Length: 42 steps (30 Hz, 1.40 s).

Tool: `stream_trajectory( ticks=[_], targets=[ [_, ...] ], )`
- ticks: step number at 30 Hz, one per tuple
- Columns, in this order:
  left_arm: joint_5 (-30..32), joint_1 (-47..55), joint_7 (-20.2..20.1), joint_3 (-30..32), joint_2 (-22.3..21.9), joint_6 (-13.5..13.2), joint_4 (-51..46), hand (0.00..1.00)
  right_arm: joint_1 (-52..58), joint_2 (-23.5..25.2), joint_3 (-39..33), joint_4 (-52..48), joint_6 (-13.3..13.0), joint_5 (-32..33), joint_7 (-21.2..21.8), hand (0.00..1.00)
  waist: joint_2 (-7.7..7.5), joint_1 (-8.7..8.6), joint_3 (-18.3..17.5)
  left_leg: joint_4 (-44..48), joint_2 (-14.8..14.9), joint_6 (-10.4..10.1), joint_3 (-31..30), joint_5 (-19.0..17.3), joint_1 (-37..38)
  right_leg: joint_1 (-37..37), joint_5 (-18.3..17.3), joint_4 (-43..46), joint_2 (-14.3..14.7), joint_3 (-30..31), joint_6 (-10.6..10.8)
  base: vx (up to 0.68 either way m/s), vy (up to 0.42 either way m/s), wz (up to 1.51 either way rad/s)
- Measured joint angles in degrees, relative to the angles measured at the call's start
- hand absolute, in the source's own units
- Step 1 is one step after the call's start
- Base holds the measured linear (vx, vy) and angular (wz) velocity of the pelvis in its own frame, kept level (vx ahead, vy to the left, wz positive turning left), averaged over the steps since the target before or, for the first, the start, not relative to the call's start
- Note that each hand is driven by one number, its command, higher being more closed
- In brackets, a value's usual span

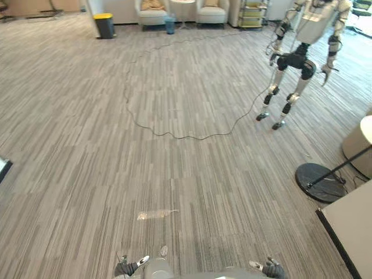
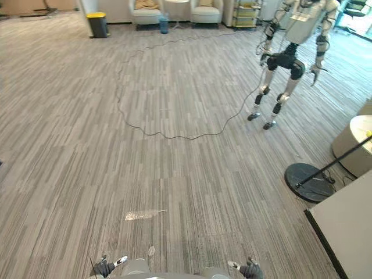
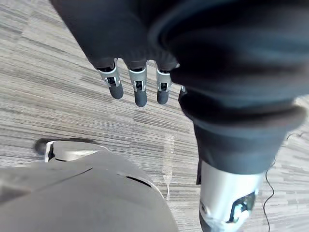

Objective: Organize washtable

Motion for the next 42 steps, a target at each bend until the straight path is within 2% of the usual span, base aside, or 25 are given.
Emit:
stream_trajectory(
  ticks=[1,2,3,4,6,7,10,12,16,19,21,24,28,29,30,31,32,33,34,35,36,37,38,40,42],
  targets=[
    [0.0,-0.11,0.07,-1.47,0.09,0.02,0.77,0.0,-0.14,-0.46,0.05,0.43,-0.13,-0.02,0.0,0.0,0.84,-0.05,-0.47,-3.48,-0.59,-2.65,-2.8,2.26,0.05,-0.29,-0.87,0.02,-0.03,2.07,1.36,0.21,0.319,-0.97],
    [0.07,-0.13,0.08,-2.49,0.1,0.0,1.31,0.0,-0.04,-0.9,0.02,0.43,-0.2,-0.11,0.02,0.0,1.6,-0.13,-0.84,-4.29,-0.58,-3.37,-2.87,4.03,0.05,-0.33,-1.27,0.11,0.06,2.96,2.0,0.2,0.39,-0.97],
    [0.14,-0.66,-0.04,-3.63,1.43,-0.03,2.52,0.0,-0.22,-0.85,0.11,1.46,-0.03,-0.32,0.02,0.0,0.6,-0.04,-1.32,-2.96,-2.08,-2.93,-0.76,4.45,0.96,-0.38,-2.28,1.25,-1.81,5.86,3.63,0.16,0.322,-0.76],
    [0.28,-0.76,-0.06,-4.72,2.49,-0.04,2.93,0.0,-0.05,-0.28,0.16,1.62,0.01,-1.15,0.15,0.0,-0.64,-0.2,-1.95,-2.75,-3.55,-1.44,1.36,3.47,1.55,-0.63,-2.6,1.15,-3.56,7.27,4.6,0.16,0.389,-0.77],
    [0.43,-1.39,-0.12,-7.64,3.96,-0.07,3.89,0.0,-0.16,-0.15,1.26,1.99,0.17,-2.51,0.19,0.0,-1.38,-0.02,-2.02,-0.9,-5.06,0.77,5.5,0.9,1.58,-1.56,-2.19,0.72,-5.74,10.6,6.88,0.07,0.32,-0.87],
    [0.43,-1.33,-0.13,-9.07,4.57,-0.07,4.2,0.0,-0.8,-0.89,3.82,2.77,0.25,-2.97,0.31,0.0,-1.41,0.01,-2.2,-0.25,-5.62,1.89,8.12,-0.09,1.59,-2.23,-0.8,-0.36,-6.53,11.87,8.0,0.01,0.332,-1.06],
    [0.83,-1.72,-0.2,-11.29,5.54,-0.08,5.28,0.0,-1.77,-1.72,7.85,4.13,0.17,-4.2,0.4,0.0,-1.61,-0.24,-2.86,-1.51,-6.15,2.91,12.35,-0.56,2.29,-2.2,5.72,-6.99,-7.97,10.3,8.64,-0.05,0.296,-0.86],
    [0.82,-1.78,-0.28,-12.56,6.13,-0.08,5.35,0.0,-1.45,-1.75,9.32,4.39,0.1,-4.54,0.42,0.0,-2.09,-0.41,-3.23,-2.76,-7.45,3.74,12.6,-0.04,2.31,-2.03,7.89,-9.82,-9.07,9.51,8.55,-0.06,0.156,-0.28],
    [0.79,-1.44,-0.22,-13.16,6.26,-0.1,6.03,0.0,-0.58,-1.86,9.77,6.26,-0.02,-4.51,0.52,0.0,-2.47,-0.3,-4.47,-6.7,-9.83,4.48,11.28,2.68,3.47,-1.04,8.14,-11.73,-10.99,6.91,8.73,-0.07,0.017,0.25],
    [0.21,-0.92,-0.16,-12.67,6.5,-0.14,6.53,0.0,0.01,-1.62,9.78,6.98,-0.05,-4.47,0.99,0.0,-3.81,-0.28,-5.65,-15.52,-12.09,4.07,9.06,8.55,7.88,1.04,6.73,-12.77,-11.91,3.83,8.4,-0.06,-0.071,0.39],
    [0.11,0.04,-0.22,-11.83,5.98,-0.15,6.84,0.0,0.16,-2.06,9.72,7.78,-0.04,-4.44,1.5,0.0,-3.38,-0.24,-5.76,-23.01,-12.37,3.41,7.7,12.4,12.48,2.17,5.51,-11.95,-11.59,2.63,7.9,-0.11,-0.097,0.26],
    [0.03,0.85,-0.28,-10.39,5.1,-0.12,7.04,0.0,0.49,-2.72,9.56,7.82,-0.03,-4.36,1.61,0.0,-2.53,-0.14,-5.77,-25.55,-12.46,3.11,4.98,13.42,13.76,2.95,5.36,-11.93,-10.95,1.77,8.09,-0.11,-0.059,0.21],
    [-0.9,0.57,-0.24,-10.38,5.5,-0.11,6.85,0.0,0.34,-2.1,8.05,7.89,-0.03,-2.34,1.58,0.0,-3.03,-0.23,-5.76,-14.49,-12.66,4.81,2.52,9.48,4.68,1.08,4.57,-11.38,-11.26,0.89,9.24,-0.11,-0.01,0.3],
    [-1.0,0.56,-0.23,-10.32,5.64,-0.08,6.62,0.0,0.42,-1.55,6.75,8.11,-0.01,-2.16,1.59,0.0,-3.54,-0.33,-6.01,-10.75,-13.35,5.99,2.24,8.39,2.66,-0.85,3.6,-9.69,-12.55,0.39,9.63,-0.1,0.1,0.33],
    [-1.0,0.4,-0.16,-9.68,5.87,-0.07,6.15,0.0,0.62,-0.89,4.56,8.17,-0.11,-2.05,1.63,0.0,-4.31,-0.36,-5.57,2.6,-15.12,9.36,2.42,3.73,-2.29,-3.25,2.41,-5.15,-14.15,-0.03,10.77,-0.05,0.151,0.32],
    [-1.0,0.56,-0.1,-9.15,5.66,-0.05,6.15,0.0,1.05,-0.65,3.57,7.74,-0.15,-1.93,1.58,0.0,-4.1,-0.26,-5.36,7.46,-15.62,10.11,2.66,1.1,-3.01,-3.37,1.43,-3.25,-14.56,-0.38,11.48,-0.03,0.168,0.46],
    [-0.96,0.98,-0.12,-8.27,4.9,-0.04,6.12,0.0,2.78,-0.73,2.28,5.76,0.11,-1.92,1.59,0.0,-3.15,-0.51,-5.09,9.92,-15.13,9.81,3.33,-4.48,-1.79,-3.39,-0.68,2.49,-14.57,-1.79,9.87,-0.03,0.202,0.37],
    [-0.97,1.25,-0.2,-7.8,4.69,-0.01,5.87,0.0,3.37,-0.25,2.33,5.03,0.11,-1.72,1.58,0.0,-3.05,-0.08,-3.91,11.4,-15.55,10.18,3.07,-9.23,-0.82,-7.28,-2.96,14.96,-14.38,0.09,6.76,-0.03,0.173,0.27],
    [-0.96,2.01,-0.21,-6.89,5.11,0.11,5.73,0.0,3.42,0.44,2.42,4.79,0.06,-1.61,1.57,0.0,-3.76,-0.13,-3.62,11.02,-16.04,11.08,2.74,-9.84,0.8,-10.78,-3.08,23.41,-14.18,1.19,5.29,-0.03,0.146,0.2],
    [-0.96,2.27,-0.24,-6.29,5.26,0.17,5.66,0.0,3.62,0.88,2.41,4.46,0.01,-1.6,1.58,0.0,-4.71,-0.46,-3.28,10.16,-16.04,11.23,2.21,-9.87,1.93,-12.03,-3.63,26.42,-13.44,0.57,5.22,0.05,0.091,0.33],
    [-0.88,2.6,-0.45,-5.65,5.08,0.09,4.96,0.0,4.11,1.53,2.15,4.38,-0.05,-1.59,1.51,0.0,-4.74,-0.21,-3.34,7.32,-15.93,11.65,1.32,-9.64,3.9,-13.92,-3.85,26.92,-11.5,-1.04,5.53,0.16,0.122,0.45],
    [-0.85,2.89,-0.56,-4.01,4.73,0.1,4.51,0.0,4.16,1.73,2.06,4.29,-0.04,-1.58,1.48,0.0,-5.07,-0.16,-3.19,4.02,-15.97,12.89,0.23,-8.95,5.0,-15.65,-3.83,23.89,-9.46,-2.53,5.51,0.21,0.124,0.38],
    [-0.81,2.88,-0.55,-3.59,4.68,0.13,4.54,0.0,4.16,1.82,1.92,4.29,-0.07,-1.56,1.49,0.0,-5.1,-0.27,-3.17,2.38,-16.0,13.08,-0.33,-8.83,5.49,-16.52,-3.64,21.07,-8.26,-3.05,5.53,0.24,0.107,0.34],
    [-0.07,2.79,-0.53,-2.11,4.26,0.18,4.54,0.0,4.67,2.36,1.74,4.11,-0.03,-1.23,1.4,0.0,-5.07,-0.4,-3.03,-2.52,-16.38,12.69,-0.85,-8.65,7.15,-17.28,-1.39,7.23,-4.7,-4.29,5.14,0.22,0.059,0.35],
    [0.31,2.83,-0.51,-0.65,3.82,0.18,4.44,0.0,5.39,2.35,1.74,3.83,0.03,-1.03,1.28,0.0,-5.07,-0.33,-3.05,-3.73,-17.81,11.77,-1.28,-8.14,8.76,-16.55,0.2,2.56,-4.61,-4.14,3.64,0.33,0.03,0.5]
  ],
)
